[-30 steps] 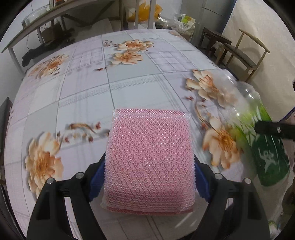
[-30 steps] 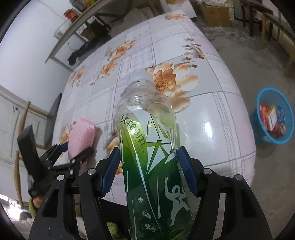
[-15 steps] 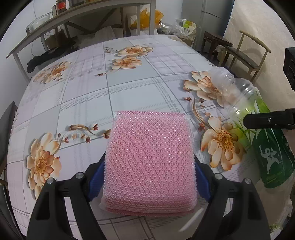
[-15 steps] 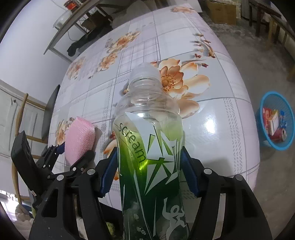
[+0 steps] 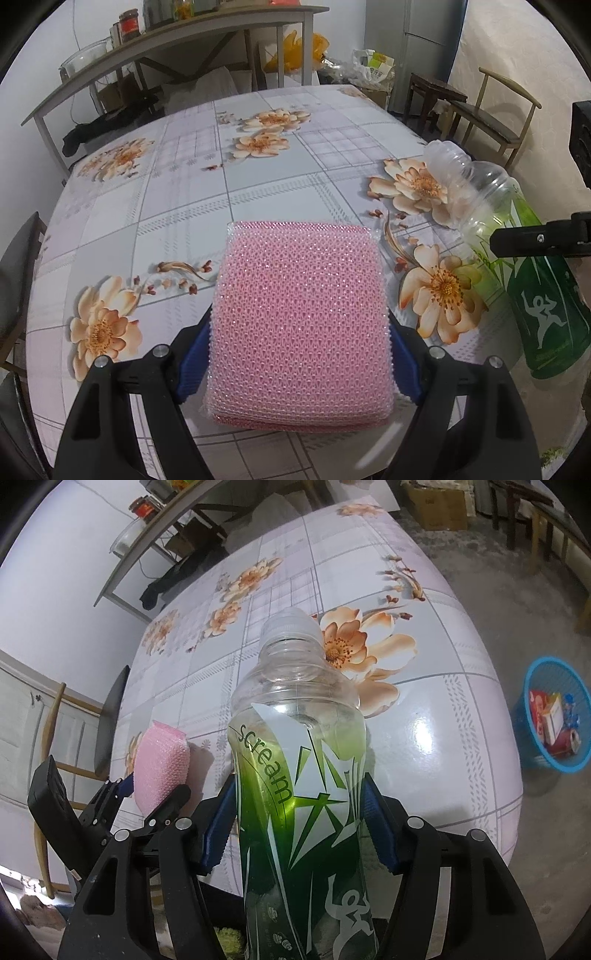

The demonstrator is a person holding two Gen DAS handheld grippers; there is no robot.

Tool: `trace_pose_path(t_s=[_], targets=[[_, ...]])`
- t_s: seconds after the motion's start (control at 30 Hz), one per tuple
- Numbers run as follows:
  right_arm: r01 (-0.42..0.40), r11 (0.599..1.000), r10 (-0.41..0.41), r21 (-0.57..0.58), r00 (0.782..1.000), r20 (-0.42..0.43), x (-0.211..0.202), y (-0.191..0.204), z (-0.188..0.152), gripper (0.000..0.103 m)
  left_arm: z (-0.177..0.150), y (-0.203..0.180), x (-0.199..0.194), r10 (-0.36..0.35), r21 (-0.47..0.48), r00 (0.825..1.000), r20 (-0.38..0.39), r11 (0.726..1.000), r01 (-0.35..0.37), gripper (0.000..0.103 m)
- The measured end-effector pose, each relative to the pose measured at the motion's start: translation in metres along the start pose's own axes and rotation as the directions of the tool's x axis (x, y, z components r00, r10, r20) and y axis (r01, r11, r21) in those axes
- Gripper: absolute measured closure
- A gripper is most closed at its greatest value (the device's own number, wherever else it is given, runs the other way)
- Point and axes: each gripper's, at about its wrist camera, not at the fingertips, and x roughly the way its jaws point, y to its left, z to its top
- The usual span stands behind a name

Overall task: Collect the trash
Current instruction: 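Carry the green bottle and pink sponge over the blue wastebasket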

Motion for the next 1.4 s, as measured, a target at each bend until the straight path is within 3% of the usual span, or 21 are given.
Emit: trace_pose_path(t_s=[0.53,0.93,1.07,1.17,1.27,1.4], targets=[[-0.047,0.999,0.047,0.005,0.998,0.045,-0.022,-0.01,-0.008,0.043,0.006,-0.012,-0.022,0.052,0.036,0.997,0.055,0.998,-0.054,0.024],[-0.092,0.994,0.084,0.057,0.988,0.131,-0.057,-0.041,-0.021,0.043,0.018,-0.048,-0.038,0.077,0.105,0.993,0.094,0.991,-0.087,0.024],[-0.086,0.99,0.062,0.114,0.978,0.197,-0.084,-0.07,-0.028,0.043,0.03,-0.068,-0.041,0.014,0.141,0.995,0.102,0.99,-0.028,0.024],[-0.068,0.981,0.017,0.181,0.963,0.269,-0.113,-0.1,-0.035,0.043,0.051,-0.088,-0.04,-0.08,0.159,0.992,0.098,0.985,0.063,0.024],[-0.042,0.962,-0.053,0.269,0.94,0.336,-0.143,-0.137,-0.049,0.043,0.079,-0.113,-0.034,-0.193,0.174,0.979,0.072,0.968,0.178,0.024],[-0.025,0.921,-0.135,0.39,0.916,0.377,-0.165,-0.184,-0.07,0.043,0.122,-0.162,-0.015,-0.344,0.188,0.939,-0.006,0.922,0.339,0.024]])
